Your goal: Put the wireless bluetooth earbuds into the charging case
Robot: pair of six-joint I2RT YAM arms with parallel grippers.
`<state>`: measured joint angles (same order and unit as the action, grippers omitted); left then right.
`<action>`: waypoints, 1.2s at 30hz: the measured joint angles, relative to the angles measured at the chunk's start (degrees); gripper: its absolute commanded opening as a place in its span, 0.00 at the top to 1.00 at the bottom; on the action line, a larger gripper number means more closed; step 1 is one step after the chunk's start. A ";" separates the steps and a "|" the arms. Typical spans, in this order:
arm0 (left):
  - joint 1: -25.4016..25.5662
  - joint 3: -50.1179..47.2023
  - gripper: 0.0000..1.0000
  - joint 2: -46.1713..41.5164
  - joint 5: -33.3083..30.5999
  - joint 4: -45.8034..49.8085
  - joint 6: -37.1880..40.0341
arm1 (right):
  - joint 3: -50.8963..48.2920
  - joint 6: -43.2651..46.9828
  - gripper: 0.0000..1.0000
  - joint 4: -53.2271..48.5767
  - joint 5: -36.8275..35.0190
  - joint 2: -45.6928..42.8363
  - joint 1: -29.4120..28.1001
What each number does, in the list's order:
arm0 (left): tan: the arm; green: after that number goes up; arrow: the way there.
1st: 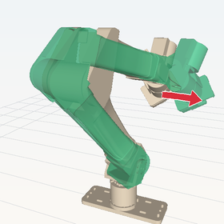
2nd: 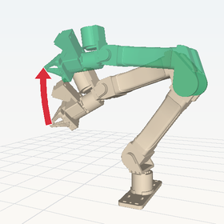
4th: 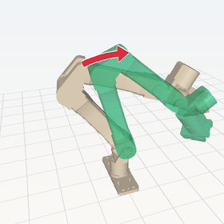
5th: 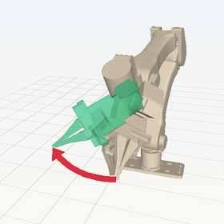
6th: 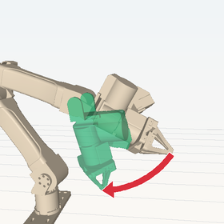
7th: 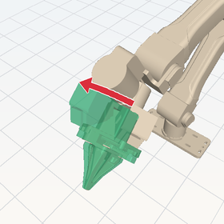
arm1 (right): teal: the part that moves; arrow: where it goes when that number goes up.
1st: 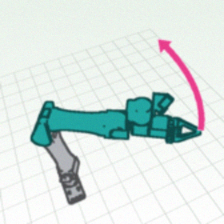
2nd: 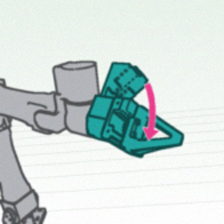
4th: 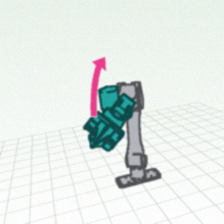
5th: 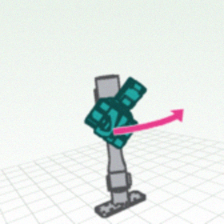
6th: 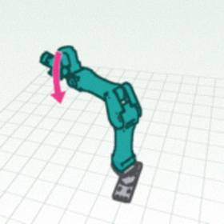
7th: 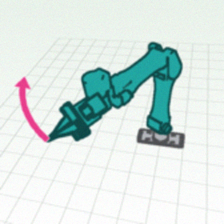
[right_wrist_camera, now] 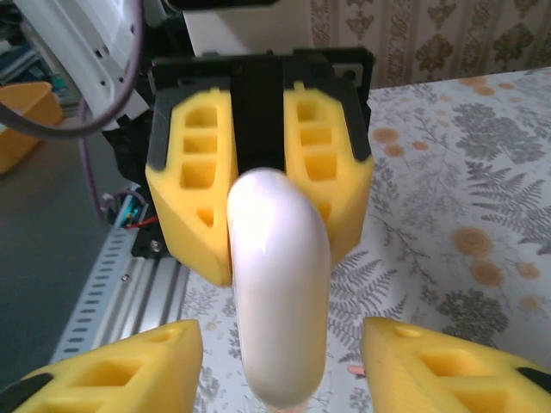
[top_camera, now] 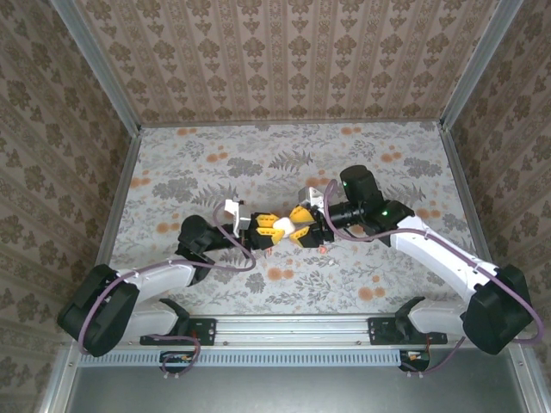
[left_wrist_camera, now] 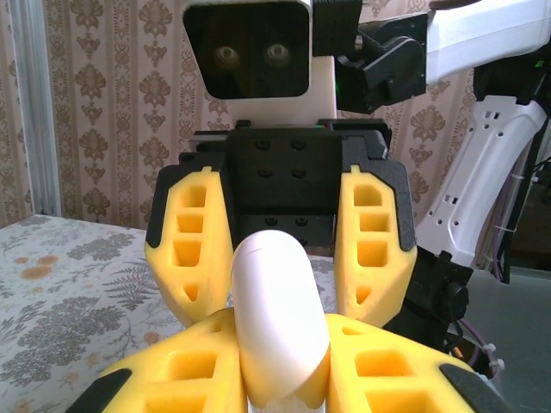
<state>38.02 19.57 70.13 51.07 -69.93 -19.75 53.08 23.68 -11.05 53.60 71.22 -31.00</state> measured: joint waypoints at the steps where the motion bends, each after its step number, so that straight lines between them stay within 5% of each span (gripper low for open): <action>1: 0.26 0.00 0.77 0.00 0.02 0.00 0.00 | 0.15 0.37 0.57 -0.09 0.68 0.07 0.00; 9: 0.96 0.00 0.76 0.00 0.61 0.00 0.02 | 0.81 3.39 0.80 -2.56 2.86 0.20 0.22; 11: 0.96 0.00 0.69 0.00 0.61 -0.04 0.00 | 1.14 3.78 0.82 -3.43 2.95 0.20 0.26; 15: 1.11 0.02 0.37 -0.02 -0.26 0.24 0.92 | 1.36 5.33 0.82 -5.84 2.56 0.17 0.20; 18: 1.07 0.04 0.35 -1.20 -1.25 3.26 3.43 | 1.36 7.76 0.82 -9.40 -0.87 -0.50 0.20; 27: 4.46 8.13 0.35 -13.27 -7.50 40.79 28.48 | 1.64 18.97 0.81 -21.53 -19.19 -5.31 -0.42; 36: 5.42 10.40 0.36 -11.43 -10.64 61.07 41.59 | 3.06 24.33 0.80 -25.07 -28.98 -4.17 -7.61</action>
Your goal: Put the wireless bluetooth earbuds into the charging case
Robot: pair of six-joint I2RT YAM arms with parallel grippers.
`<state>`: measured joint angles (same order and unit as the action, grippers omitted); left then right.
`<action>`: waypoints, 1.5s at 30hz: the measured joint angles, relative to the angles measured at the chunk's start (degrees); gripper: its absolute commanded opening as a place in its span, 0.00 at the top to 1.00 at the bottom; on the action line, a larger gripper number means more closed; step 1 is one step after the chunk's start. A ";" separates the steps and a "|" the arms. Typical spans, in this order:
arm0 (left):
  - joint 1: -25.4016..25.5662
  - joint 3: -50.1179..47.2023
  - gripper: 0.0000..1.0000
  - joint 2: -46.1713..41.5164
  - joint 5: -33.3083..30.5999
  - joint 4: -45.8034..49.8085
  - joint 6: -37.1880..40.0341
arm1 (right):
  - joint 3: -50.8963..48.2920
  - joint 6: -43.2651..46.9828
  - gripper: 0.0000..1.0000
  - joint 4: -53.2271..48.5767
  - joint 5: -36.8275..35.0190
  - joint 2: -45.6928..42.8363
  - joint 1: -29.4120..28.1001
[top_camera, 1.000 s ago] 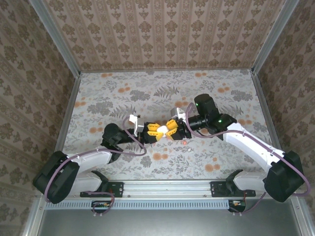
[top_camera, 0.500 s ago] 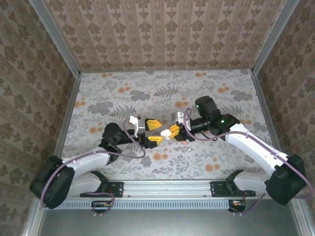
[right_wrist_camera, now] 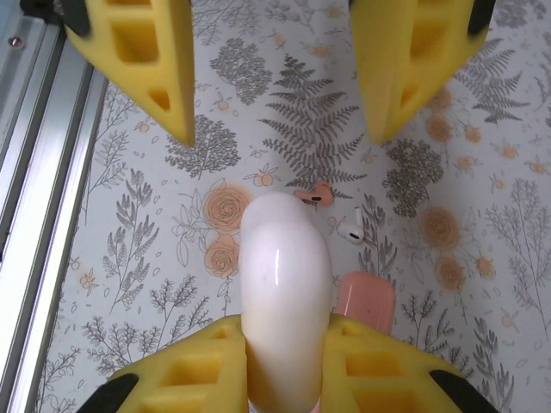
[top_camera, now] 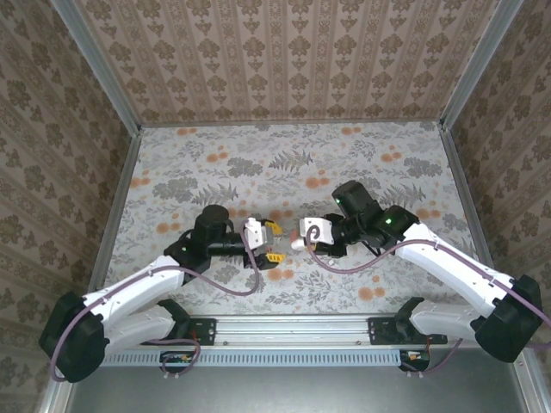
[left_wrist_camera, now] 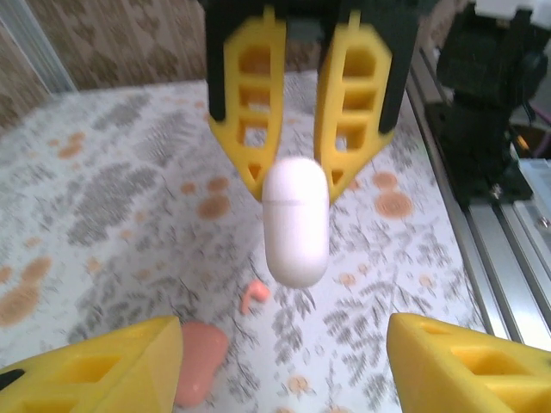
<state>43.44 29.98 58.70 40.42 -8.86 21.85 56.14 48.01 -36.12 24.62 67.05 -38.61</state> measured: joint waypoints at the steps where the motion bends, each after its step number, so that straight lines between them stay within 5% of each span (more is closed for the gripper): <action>1: 0.00 0.44 0.36 0.57 0.09 1.22 0.55 | 0.33 0.20 0.80 -0.09 -0.35 0.31 -0.48; 16: 0.04 2.80 0.43 3.21 3.32 3.32 1.60 | 1.40 1.14 0.79 1.68 0.33 2.75 -3.10; 33: 0.50 3.13 0.77 3.61 4.33 3.21 1.25 | 2.01 1.11 0.79 3.10 1.99 4.96 -3.65; 40: 0.50 2.99 0.82 3.58 4.04 1.05 0.63 | -0.07 0.11 0.63 5.88 1.79 2.82 -3.08; 45: 0.28 -0.11 0.83 2.75 4.98 -7.17 -2.93 | -7.52 -3.93 0.56 14.23 7.85 -5.07 2.56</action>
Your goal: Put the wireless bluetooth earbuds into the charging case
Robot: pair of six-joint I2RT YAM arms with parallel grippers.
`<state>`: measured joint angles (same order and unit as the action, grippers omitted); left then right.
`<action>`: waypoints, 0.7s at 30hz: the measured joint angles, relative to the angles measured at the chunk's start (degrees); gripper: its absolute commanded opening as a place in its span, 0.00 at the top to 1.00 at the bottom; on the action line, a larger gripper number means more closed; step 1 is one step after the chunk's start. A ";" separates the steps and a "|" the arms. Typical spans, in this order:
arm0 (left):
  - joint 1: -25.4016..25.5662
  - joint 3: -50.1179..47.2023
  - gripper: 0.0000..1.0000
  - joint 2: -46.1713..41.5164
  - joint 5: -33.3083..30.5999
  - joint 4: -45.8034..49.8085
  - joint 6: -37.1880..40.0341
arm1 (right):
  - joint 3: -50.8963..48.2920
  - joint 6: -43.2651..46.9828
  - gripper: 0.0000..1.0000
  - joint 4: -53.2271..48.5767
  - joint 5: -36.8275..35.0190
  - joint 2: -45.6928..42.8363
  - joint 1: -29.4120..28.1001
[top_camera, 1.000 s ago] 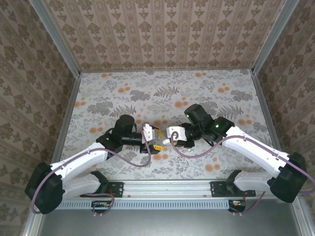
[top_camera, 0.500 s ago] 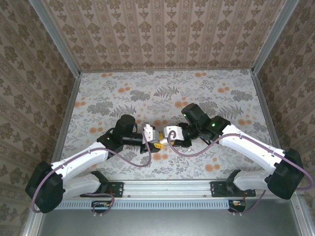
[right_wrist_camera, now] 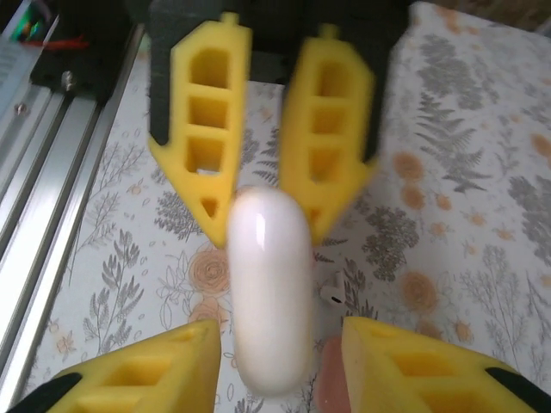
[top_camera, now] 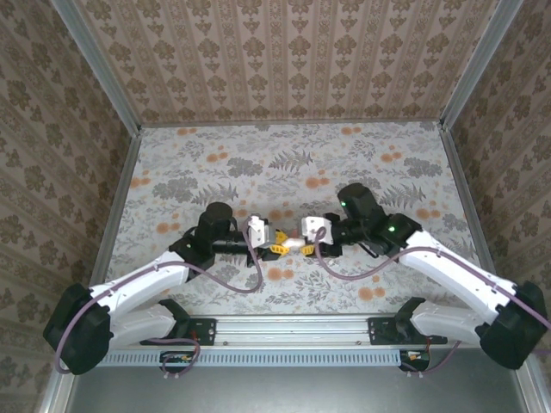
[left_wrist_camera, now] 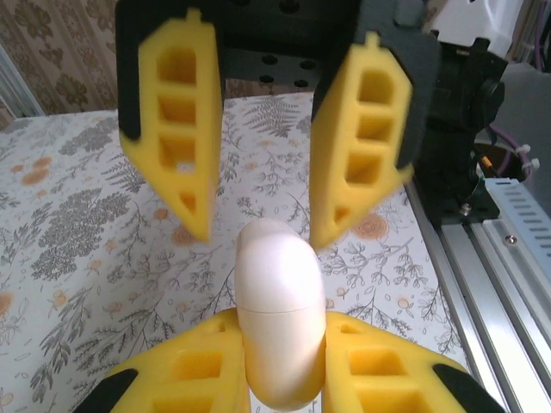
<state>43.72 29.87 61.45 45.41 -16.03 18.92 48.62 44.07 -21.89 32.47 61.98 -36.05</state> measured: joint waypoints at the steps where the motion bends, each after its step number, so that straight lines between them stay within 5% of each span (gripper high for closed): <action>1: -0.09 -0.59 0.83 -0.02 0.42 -1.46 -0.76 | -1.70 -1.22 0.55 1.95 1.70 -1.77 1.53; 13: -0.31 -2.54 0.84 2.34 4.83 -16.81 -8.74 | -7.87 -12.02 0.49 15.56 14.73 -5.31 5.57; 21: -0.31 -2.67 0.84 2.36 5.66 -20.04 -10.67 | -7.85 -13.75 0.77 16.52 17.86 -2.54 5.84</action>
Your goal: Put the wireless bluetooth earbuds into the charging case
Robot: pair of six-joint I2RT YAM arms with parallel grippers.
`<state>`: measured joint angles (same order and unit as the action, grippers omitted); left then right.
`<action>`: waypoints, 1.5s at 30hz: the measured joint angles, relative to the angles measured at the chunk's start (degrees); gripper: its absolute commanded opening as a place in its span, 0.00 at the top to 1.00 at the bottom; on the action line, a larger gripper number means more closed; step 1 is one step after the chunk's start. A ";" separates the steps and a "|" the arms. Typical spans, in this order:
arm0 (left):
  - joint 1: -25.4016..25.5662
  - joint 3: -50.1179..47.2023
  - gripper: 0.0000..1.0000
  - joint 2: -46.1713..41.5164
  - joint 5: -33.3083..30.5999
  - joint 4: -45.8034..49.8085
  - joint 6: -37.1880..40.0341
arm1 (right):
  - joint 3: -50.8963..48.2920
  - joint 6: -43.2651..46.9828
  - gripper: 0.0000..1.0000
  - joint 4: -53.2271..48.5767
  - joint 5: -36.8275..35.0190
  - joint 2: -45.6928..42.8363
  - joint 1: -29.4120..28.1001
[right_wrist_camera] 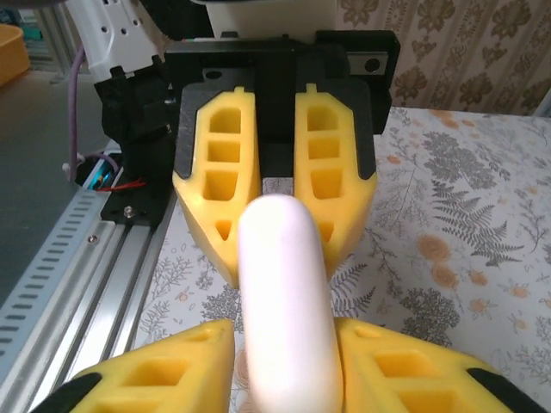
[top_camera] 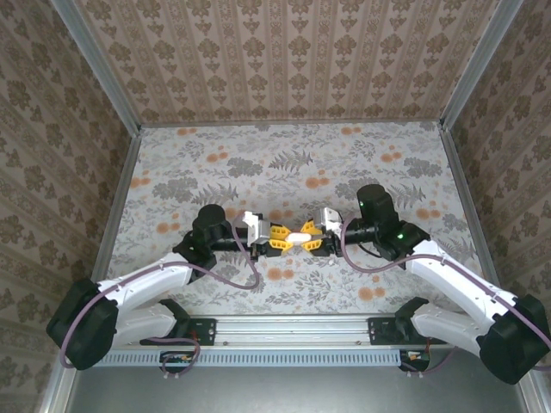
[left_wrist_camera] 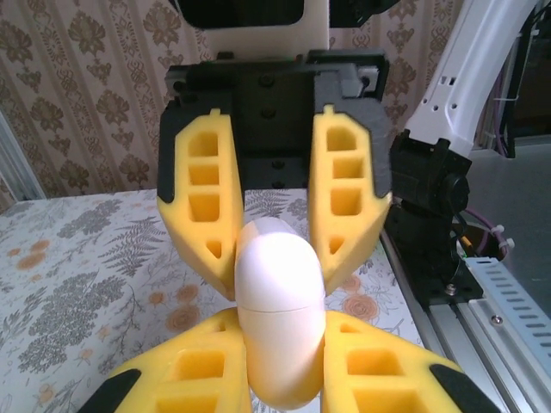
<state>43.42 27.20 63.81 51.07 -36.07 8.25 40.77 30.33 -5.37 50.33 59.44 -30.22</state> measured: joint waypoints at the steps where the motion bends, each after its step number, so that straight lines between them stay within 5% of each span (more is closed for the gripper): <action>1: 0.00 -0.11 0.84 0.00 0.02 -0.07 -0.20 | 0.02 0.00 0.80 -0.07 0.57 0.11 0.09; 3: -0.02 -0.24 0.81 -0.02 0.22 -0.24 -0.61 | 0.09 0.59 0.83 -0.33 1.09 0.22 0.09; 7: 0.00 -0.22 0.57 -0.04 0.00 0.07 -0.44 | 1.22 1.81 0.83 -2.60 1.11 0.39 0.17; 17: 0.07 0.96 0.51 -0.66 -2.29 10.86 5.44 | 6.93 9.05 0.84 -13.27 -3.63 2.84 -1.11; 36: 0.81 1.07 0.68 -1.05 -2.69 13.79 7.04 | 7.30 11.72 0.83 -14.12 -6.19 6.36 -4.46; 40: 0.81 1.07 0.80 -1.27 -2.86 13.86 7.21 | 7.30 11.52 0.83 -14.05 -6.25 6.36 -4.44; 45: 0.81 1.07 0.85 -1.31 -3.28 13.81 7.26 | 7.30 11.15 0.59 -13.51 -6.40 6.38 -4.48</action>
<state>44.23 28.27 62.50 47.79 -22.26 15.51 48.07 41.47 -18.87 43.92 65.82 -34.70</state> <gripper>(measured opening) 0.205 0.351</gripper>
